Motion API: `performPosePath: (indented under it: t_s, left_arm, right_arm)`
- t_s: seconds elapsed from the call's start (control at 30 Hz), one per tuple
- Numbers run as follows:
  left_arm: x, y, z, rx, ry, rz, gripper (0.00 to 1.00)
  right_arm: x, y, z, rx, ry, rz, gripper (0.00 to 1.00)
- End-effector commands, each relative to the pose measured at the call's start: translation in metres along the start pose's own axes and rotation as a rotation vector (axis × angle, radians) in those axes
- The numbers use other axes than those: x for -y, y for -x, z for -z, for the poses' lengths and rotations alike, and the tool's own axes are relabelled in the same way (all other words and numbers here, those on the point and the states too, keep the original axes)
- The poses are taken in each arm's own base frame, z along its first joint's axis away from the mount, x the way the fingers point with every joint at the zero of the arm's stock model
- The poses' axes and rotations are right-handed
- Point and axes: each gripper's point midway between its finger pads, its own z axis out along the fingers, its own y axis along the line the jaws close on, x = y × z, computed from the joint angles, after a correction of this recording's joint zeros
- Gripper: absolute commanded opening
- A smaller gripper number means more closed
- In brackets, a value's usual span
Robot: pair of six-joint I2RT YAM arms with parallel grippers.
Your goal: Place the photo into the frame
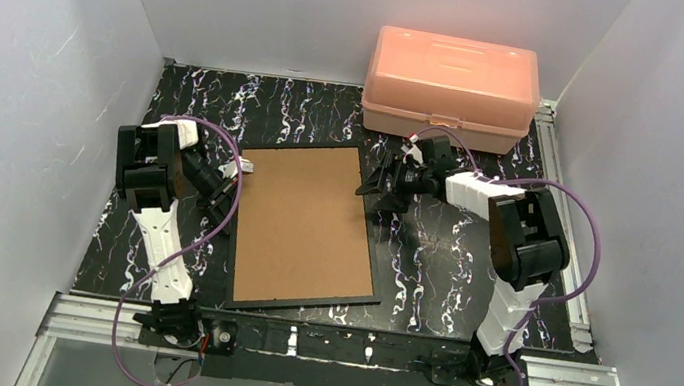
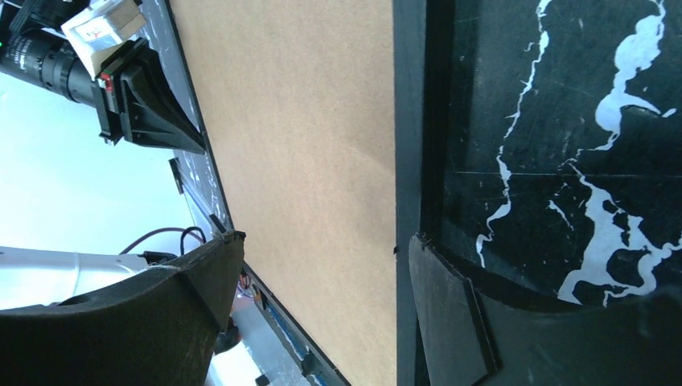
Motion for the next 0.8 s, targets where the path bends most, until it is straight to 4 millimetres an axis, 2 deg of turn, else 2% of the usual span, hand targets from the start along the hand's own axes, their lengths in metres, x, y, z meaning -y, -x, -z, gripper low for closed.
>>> performPosePath:
  t_s: [0.0, 0.13, 0.37, 0.63, 0.77]
  left_arm:
    - [-0.017, 0.023, 0.009, 0.083, 0.107, -0.117, 0.00]
    - [-0.017, 0.023, 0.010, 0.083, 0.109, -0.117, 0.00]
    - [-0.018, 0.022, 0.009, 0.083, 0.111, -0.117, 0.00]
    - [-0.019, 0.022, 0.010, 0.080, 0.124, -0.122, 0.00]
    - [-0.019, 0.022, 0.010, 0.080, 0.122, -0.121, 0.00]
  right_arm:
    - [-0.034, 0.014, 0.016, 0.058, 0.054, 0.065, 0.82]
    - [-0.037, 0.009, 0.014, 0.041, 0.062, 0.059, 0.82]
    - [-0.020, -0.017, -0.004, -0.025, 0.039, 0.027, 0.82]
    - [-0.008, -0.016, -0.011, -0.023, 0.015, 0.035, 0.82]
    - [-0.009, -0.014, -0.009, -0.016, 0.015, 0.042, 0.82]
